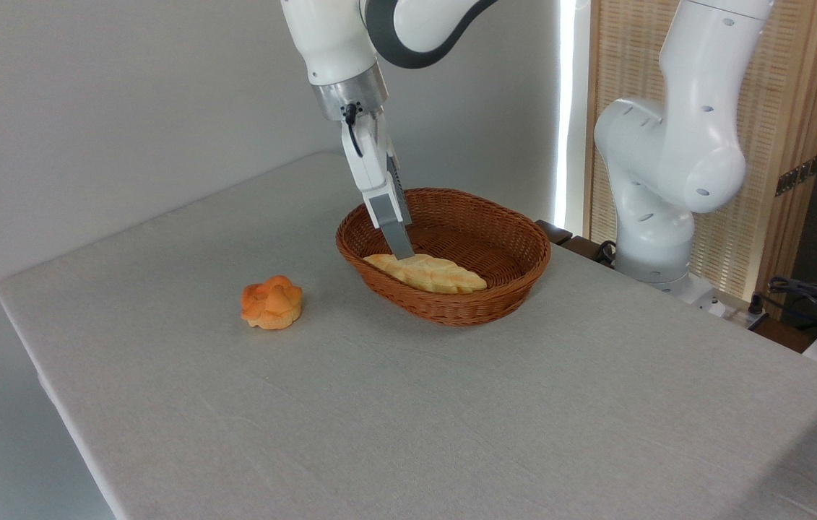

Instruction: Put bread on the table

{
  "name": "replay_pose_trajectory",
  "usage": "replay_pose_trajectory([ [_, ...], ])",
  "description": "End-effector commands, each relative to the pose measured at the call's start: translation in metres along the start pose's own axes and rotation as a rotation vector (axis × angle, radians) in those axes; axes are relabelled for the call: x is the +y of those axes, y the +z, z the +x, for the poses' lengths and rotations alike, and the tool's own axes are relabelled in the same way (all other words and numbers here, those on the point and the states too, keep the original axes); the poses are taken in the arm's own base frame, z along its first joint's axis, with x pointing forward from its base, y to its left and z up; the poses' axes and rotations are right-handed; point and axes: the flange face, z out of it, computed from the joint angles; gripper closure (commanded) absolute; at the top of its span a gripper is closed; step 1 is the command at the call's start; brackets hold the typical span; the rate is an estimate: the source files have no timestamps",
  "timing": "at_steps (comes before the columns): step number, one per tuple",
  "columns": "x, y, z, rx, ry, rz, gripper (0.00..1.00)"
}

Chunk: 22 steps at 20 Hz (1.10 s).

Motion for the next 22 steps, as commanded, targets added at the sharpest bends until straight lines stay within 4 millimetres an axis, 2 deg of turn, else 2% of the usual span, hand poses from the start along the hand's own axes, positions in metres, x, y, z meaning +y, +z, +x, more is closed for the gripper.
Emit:
replay_pose_trajectory([
  [1,-0.004,0.003,-0.004,0.007,0.042,0.01,0.0],
  [6,-0.001,0.01,-0.005,0.003,0.138,0.011,0.0],
  [11,-0.001,0.026,-0.008,0.017,0.148,0.059,0.0],
  [22,-0.001,0.025,-0.012,-0.013,0.195,0.102,0.0],
])
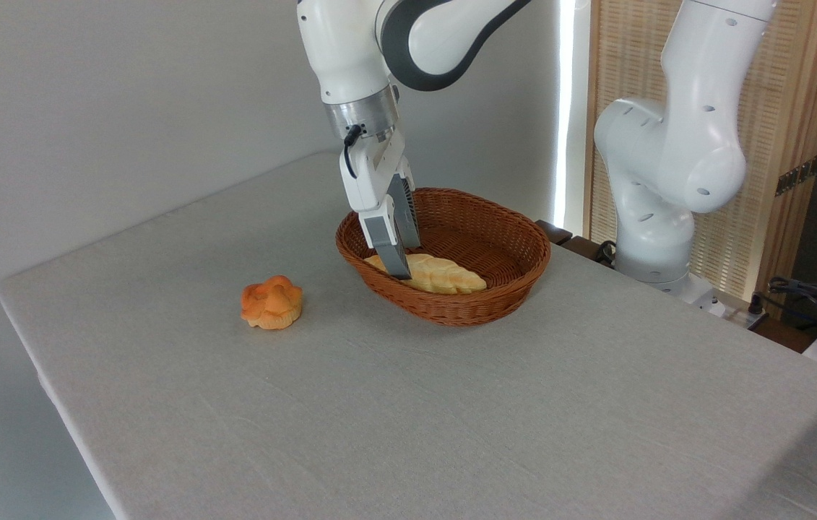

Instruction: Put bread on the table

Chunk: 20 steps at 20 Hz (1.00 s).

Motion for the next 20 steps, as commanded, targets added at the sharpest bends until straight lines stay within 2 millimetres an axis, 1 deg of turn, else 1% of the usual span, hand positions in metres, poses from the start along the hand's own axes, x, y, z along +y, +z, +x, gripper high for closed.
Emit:
replay_pose_trajectory([
  [1,0.001,-0.001,-0.005,-0.001,0.02,0.033,0.0],
  [6,0.002,0.001,-0.004,-0.002,0.023,0.031,0.0],
  [9,0.006,0.005,0.008,-0.018,0.049,0.029,0.0],
  [13,0.007,0.008,0.01,-0.023,0.051,0.025,0.0],
  [18,0.011,0.008,0.016,-0.033,0.061,0.021,0.0],
  [19,0.014,0.009,0.021,-0.04,0.073,0.024,0.02],
  [20,0.014,0.009,0.023,-0.041,0.08,0.026,0.1],
])
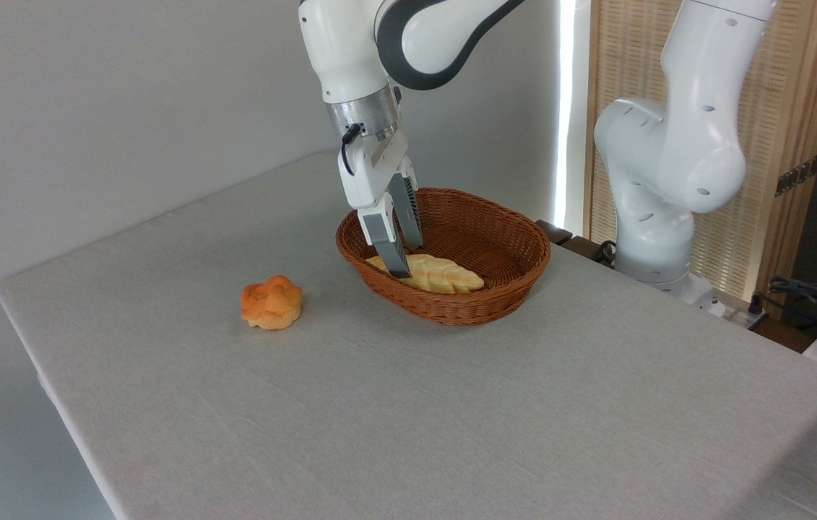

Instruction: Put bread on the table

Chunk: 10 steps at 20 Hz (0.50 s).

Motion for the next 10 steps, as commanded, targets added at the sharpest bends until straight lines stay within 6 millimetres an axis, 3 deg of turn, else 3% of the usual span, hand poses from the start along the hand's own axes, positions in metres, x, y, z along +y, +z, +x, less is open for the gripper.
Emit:
replay_pose_trajectory([
  [1,0.0034,0.0022,0.0052,-0.01,0.034,0.026,0.12],
  [6,-0.0021,0.0111,0.0047,-0.057,0.068,0.073,0.03],
  [10,-0.0019,0.0116,0.0052,-0.06,0.071,0.076,0.07],
])
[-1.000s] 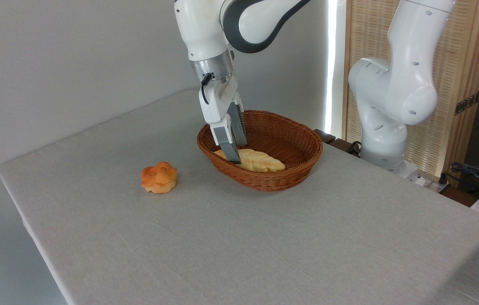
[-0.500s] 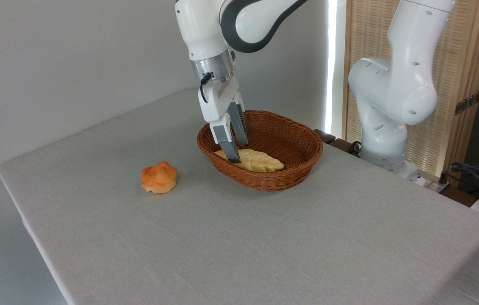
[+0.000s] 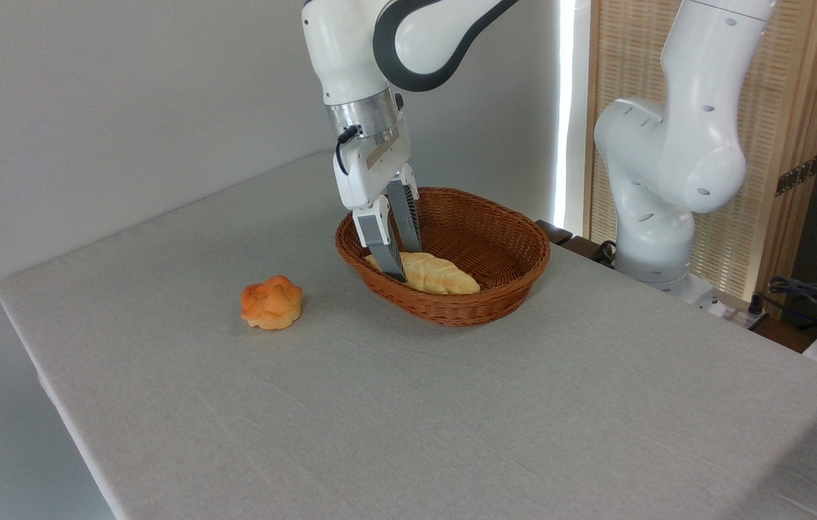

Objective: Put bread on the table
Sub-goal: 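Close the gripper on the bread roll and lift it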

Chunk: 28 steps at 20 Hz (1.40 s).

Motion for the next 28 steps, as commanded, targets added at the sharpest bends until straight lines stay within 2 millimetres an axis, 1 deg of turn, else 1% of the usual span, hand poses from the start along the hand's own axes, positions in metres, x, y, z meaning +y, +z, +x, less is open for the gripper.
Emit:
replay_pose_trajectory([
  [1,-0.002,0.003,-0.002,-0.008,0.023,0.025,0.1],
  [2,-0.002,0.003,-0.002,-0.008,0.023,0.025,0.15],
  [3,-0.002,0.003,-0.002,-0.008,0.023,0.025,0.29],
  [4,-0.002,0.002,-0.002,-0.007,0.023,0.027,0.41],
  [5,-0.002,0.002,-0.003,-0.008,0.019,0.022,0.5],
  [6,-0.002,0.001,-0.003,-0.009,0.011,0.019,0.53],
  [8,0.001,0.002,-0.004,-0.019,0.01,-0.002,0.64],
  [9,0.001,0.002,-0.004,-0.02,0.008,-0.006,0.67],
  [15,0.002,0.0,-0.005,-0.022,0.006,-0.009,0.65],
  [18,0.007,0.0,-0.003,-0.039,0.021,-0.039,0.64],
  [19,0.01,-0.001,0.001,-0.051,0.028,-0.053,0.65],
  [21,0.012,-0.002,0.003,-0.055,0.031,-0.051,0.75],
  [22,0.012,-0.002,0.003,-0.055,0.031,-0.051,0.77],
  [28,0.014,-0.006,0.003,-0.05,0.026,-0.052,0.78],
])
